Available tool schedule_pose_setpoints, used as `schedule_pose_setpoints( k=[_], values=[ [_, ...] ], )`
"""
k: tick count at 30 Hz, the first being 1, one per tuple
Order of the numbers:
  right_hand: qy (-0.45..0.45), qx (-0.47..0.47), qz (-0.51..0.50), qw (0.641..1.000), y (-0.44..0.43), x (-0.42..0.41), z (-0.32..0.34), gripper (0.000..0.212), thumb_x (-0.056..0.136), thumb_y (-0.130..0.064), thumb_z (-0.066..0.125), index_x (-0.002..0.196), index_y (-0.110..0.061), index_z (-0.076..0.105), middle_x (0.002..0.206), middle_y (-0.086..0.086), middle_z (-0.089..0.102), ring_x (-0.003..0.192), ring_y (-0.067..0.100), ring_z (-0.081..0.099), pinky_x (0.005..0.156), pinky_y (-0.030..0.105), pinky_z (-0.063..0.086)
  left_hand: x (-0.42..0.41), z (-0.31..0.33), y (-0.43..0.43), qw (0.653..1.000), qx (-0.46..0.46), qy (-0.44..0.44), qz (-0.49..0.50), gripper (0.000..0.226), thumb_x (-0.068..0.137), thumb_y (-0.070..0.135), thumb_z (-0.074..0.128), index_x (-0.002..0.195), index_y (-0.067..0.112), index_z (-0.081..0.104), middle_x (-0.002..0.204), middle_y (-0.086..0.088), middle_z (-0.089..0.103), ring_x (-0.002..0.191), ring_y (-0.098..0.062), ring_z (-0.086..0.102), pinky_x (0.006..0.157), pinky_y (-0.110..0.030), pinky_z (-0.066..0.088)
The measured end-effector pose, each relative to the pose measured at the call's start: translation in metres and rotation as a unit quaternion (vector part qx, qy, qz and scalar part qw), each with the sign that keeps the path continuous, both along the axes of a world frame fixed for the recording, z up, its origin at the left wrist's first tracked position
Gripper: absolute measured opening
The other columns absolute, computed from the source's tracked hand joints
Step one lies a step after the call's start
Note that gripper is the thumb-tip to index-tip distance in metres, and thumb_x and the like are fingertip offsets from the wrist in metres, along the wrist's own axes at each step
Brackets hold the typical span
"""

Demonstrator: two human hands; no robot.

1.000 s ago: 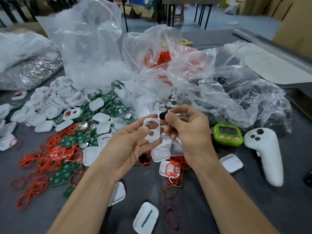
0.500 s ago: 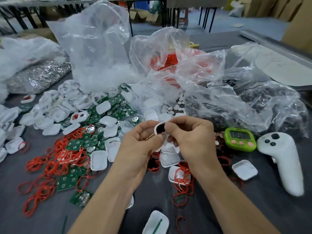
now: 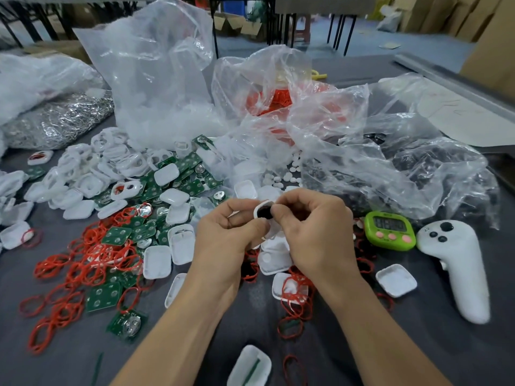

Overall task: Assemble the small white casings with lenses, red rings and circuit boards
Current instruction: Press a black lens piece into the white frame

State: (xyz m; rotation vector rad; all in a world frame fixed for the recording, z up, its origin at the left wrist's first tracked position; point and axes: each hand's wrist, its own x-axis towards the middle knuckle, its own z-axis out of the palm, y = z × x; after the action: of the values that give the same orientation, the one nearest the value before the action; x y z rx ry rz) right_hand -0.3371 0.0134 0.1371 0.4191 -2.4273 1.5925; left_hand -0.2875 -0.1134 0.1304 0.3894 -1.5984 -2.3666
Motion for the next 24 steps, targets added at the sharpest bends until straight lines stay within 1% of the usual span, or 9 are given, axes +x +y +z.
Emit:
schedule_pose_setpoints(
  k=[4, 6, 9, 12, 14, 16, 18, 20, 24],
  values=[
    [0.041, 0.012, -0.025, 0.999, -0.003, 0.004, 0.0, 0.012, 0.082, -0.018, 0.082, 0.074, -0.023, 0.075, 0.067, -0.016, 0.069, 0.064, 0.003, 0.067, 0.061, 0.013, 0.049, 0.001, -0.001, 0.003, 0.999, -0.027, -0.006, 0.015, 0.032, 0.082, -0.019, 0.065, 0.085, 0.012, 0.071, 0.081, -0.017, 0.077, 0.061, -0.02, 0.068, 0.059, -0.026, 0.057],
    [0.037, 0.003, -0.026, 0.999, -0.004, 0.006, 0.0, 0.013, 0.08, -0.019, 0.084, 0.073, -0.022, 0.074, 0.066, -0.016, 0.069, 0.063, 0.003, 0.066, 0.059, 0.01, 0.047, 0.004, -0.001, 0.006, 0.998, -0.043, 0.007, 0.033, 0.037, 0.082, -0.021, 0.062, 0.08, 0.015, 0.072, 0.077, -0.017, 0.077, 0.058, -0.017, 0.067, 0.055, -0.023, 0.053],
    [0.029, -0.003, -0.014, 0.999, -0.003, 0.005, -0.001, 0.013, 0.08, -0.019, 0.085, 0.074, -0.024, 0.075, 0.065, -0.014, 0.07, 0.063, 0.005, 0.067, 0.059, 0.015, 0.051, 0.004, -0.001, 0.007, 0.997, -0.058, 0.017, 0.053, 0.041, 0.081, -0.021, 0.06, 0.076, 0.018, 0.073, 0.075, -0.015, 0.077, 0.058, -0.015, 0.068, 0.055, -0.019, 0.051],
    [0.079, -0.008, -0.006, 0.997, -0.003, 0.008, 0.0, 0.014, 0.081, -0.013, 0.085, 0.085, -0.025, 0.079, 0.075, -0.013, 0.075, 0.072, 0.004, 0.069, 0.066, 0.015, 0.053, 0.003, -0.001, 0.007, 0.996, -0.059, 0.016, 0.065, 0.036, 0.085, -0.016, 0.065, 0.078, 0.018, 0.074, 0.079, -0.016, 0.078, 0.064, -0.017, 0.071, 0.058, -0.02, 0.052],
    [0.133, 0.014, -0.002, 0.991, -0.004, 0.01, -0.001, 0.015, 0.081, -0.012, 0.084, 0.092, -0.022, 0.082, 0.085, -0.013, 0.076, 0.078, 0.003, 0.069, 0.071, 0.015, 0.053, 0.003, -0.001, 0.008, 0.995, -0.058, 0.018, 0.078, 0.036, 0.086, -0.015, 0.065, 0.078, 0.018, 0.075, 0.078, -0.013, 0.078, 0.061, -0.012, 0.069, 0.056, -0.016, 0.05],
    [0.163, 0.025, -0.003, 0.986, -0.004, 0.01, -0.003, 0.015, 0.081, -0.012, 0.083, 0.093, -0.021, 0.082, 0.088, -0.012, 0.076, 0.079, 0.003, 0.069, 0.073, 0.015, 0.052, 0.003, -0.001, 0.009, 0.995, -0.051, 0.018, 0.086, 0.038, 0.087, -0.015, 0.064, 0.077, 0.02, 0.076, 0.074, -0.009, 0.077, 0.057, -0.009, 0.066, 0.054, -0.014, 0.048],
    [0.161, 0.026, -0.003, 0.987, -0.005, 0.01, -0.004, 0.016, 0.08, -0.011, 0.083, 0.092, -0.022, 0.082, 0.087, -0.012, 0.076, 0.078, 0.004, 0.068, 0.072, 0.014, 0.051, 0.003, 0.0, 0.008, 0.994, -0.048, 0.017, 0.095, 0.039, 0.087, -0.014, 0.065, 0.076, 0.022, 0.077, 0.071, -0.006, 0.076, 0.054, -0.007, 0.063, 0.053, -0.014, 0.048],
    [0.142, 0.033, 0.0, 0.989, -0.006, 0.01, -0.005, 0.015, 0.08, -0.013, 0.084, 0.09, -0.024, 0.081, 0.083, -0.012, 0.075, 0.075, 0.005, 0.066, 0.07, 0.015, 0.05, 0.003, 0.001, 0.007, 0.993, -0.058, 0.016, 0.102, 0.04, 0.086, -0.013, 0.065, 0.075, 0.024, 0.077, 0.073, -0.007, 0.077, 0.057, -0.008, 0.065, 0.055, -0.016, 0.05],
    [0.137, 0.069, 0.003, 0.988, -0.007, 0.011, -0.004, 0.011, 0.079, -0.016, 0.084, 0.084, -0.023, 0.077, 0.077, -0.014, 0.069, 0.068, 0.005, 0.055, 0.065, 0.017, 0.047, 0.004, 0.002, 0.008, 0.991, -0.093, 0.019, 0.096, 0.044, 0.085, -0.014, 0.065, 0.079, 0.028, 0.077, 0.084, -0.01, 0.08, 0.077, -0.021, 0.077, 0.07, -0.027, 0.06]
  ],
)
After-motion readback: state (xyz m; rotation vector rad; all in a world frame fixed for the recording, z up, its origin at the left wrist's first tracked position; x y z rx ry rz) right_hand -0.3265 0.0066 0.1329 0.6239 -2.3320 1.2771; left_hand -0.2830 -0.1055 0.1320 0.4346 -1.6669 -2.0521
